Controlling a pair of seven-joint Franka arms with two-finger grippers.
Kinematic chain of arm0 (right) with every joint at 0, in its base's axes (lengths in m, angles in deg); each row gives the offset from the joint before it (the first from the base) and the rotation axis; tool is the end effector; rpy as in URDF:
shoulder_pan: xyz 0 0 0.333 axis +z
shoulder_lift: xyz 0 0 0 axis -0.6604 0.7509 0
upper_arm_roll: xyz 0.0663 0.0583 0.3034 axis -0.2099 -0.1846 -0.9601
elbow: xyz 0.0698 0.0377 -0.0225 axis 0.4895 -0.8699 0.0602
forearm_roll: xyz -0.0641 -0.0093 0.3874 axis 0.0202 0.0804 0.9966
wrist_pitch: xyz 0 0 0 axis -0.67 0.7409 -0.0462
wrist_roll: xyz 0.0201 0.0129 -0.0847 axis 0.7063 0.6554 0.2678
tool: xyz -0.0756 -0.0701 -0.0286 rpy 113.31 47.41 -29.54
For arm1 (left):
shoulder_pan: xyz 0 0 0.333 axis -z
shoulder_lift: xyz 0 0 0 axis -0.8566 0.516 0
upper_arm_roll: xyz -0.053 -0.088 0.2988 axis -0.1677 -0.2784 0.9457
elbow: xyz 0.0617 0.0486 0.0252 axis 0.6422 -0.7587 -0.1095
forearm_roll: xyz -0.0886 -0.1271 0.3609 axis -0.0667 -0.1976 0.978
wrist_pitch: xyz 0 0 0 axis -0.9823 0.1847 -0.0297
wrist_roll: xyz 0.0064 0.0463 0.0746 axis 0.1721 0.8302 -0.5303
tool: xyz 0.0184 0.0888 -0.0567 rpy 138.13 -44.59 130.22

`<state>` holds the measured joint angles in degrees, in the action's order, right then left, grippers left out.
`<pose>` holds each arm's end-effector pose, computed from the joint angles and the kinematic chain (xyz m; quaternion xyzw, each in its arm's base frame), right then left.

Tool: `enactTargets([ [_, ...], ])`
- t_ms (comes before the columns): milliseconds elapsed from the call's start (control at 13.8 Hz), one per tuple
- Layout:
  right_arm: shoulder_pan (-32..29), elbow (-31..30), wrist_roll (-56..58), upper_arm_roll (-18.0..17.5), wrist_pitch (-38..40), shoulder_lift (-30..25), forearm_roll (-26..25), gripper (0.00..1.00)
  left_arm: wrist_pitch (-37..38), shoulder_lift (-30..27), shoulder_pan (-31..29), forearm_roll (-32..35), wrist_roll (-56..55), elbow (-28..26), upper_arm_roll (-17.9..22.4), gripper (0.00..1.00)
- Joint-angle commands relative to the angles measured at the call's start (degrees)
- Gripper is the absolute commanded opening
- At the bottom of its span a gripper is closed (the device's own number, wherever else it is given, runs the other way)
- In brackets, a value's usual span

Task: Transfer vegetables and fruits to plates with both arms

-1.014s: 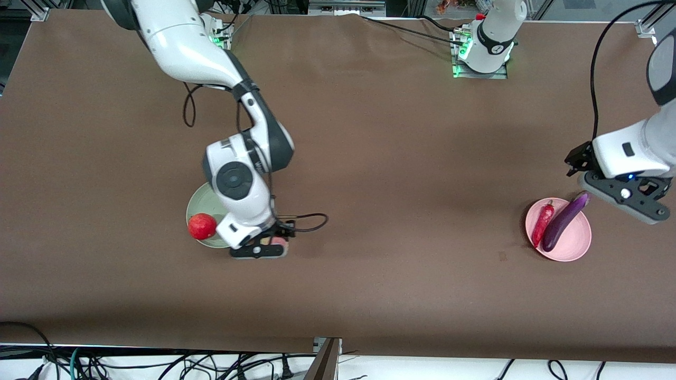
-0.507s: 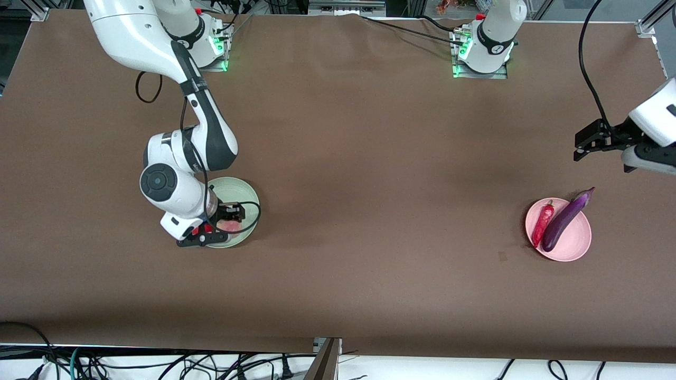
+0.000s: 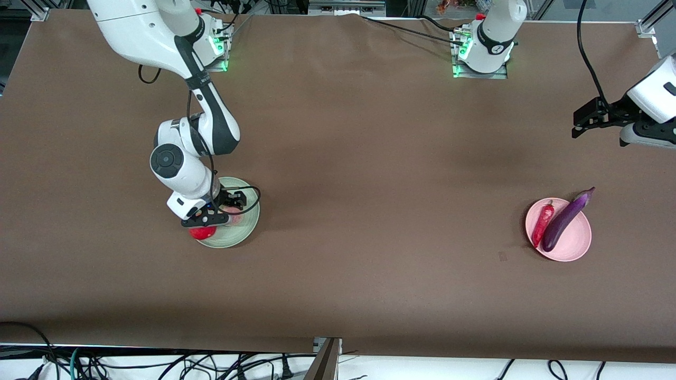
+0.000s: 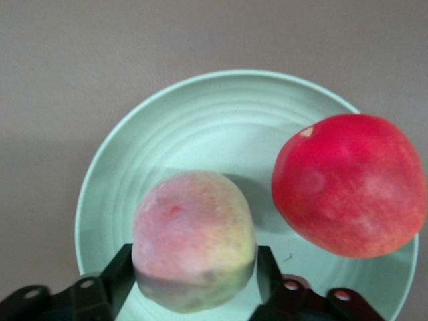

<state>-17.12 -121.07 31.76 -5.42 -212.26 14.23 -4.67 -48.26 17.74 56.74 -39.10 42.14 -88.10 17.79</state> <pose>0.6095 0.1925 0.2280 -0.9980 -0.0554 -0.0244 0.0197 0.5526 0.0041 0.5953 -0.9963 0.0854 0.0025 0.0067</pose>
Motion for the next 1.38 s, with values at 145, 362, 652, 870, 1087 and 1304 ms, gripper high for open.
enactTargets([
  [145, 0.23, 9.04, -0.92, -0.17, 11.64, -2.69, 0.79, 0.99, 3.14, 0.97, -0.17, -1.54, -0.29, 2.76, 0.13, 1.00],
  [362, 0.05, 13.98, -1.10, 0.09, 20.80, -5.84, 0.79, 0.99, 4.21, 0.79, -0.17, -1.54, -0.29, 3.02, 0.22, 1.00],
  [652, -0.03, 15.22, 0.04, 1.76, 34.15, -16.19, -0.26, 0.99, 4.21, 0.96, -0.17, -1.54, 0.23, 4.60, 0.05, 1.00],
  [870, -0.03, 15.22, 4.95, 4.57, 42.43, -23.85, -0.35, 0.99, 4.21, 0.96, -0.17, -1.54, 0.32, 4.60, -0.04, 1.00],
  [1087, 0.14, 15.04, 7.77, 6.51, 46.65, -27.47, -0.44, 1.00, 4.30, 0.96, -0.17, -1.54, 0.32, 4.60, 0.22, 1.00],
  [1304, -4.67, 14.08, 17.15, 6.95, 49.46, -28.70, -0.70, 1.00, 4.21, 0.96, -0.17, -1.45, 0.32, 4.69, -0.22, 1.00],
])
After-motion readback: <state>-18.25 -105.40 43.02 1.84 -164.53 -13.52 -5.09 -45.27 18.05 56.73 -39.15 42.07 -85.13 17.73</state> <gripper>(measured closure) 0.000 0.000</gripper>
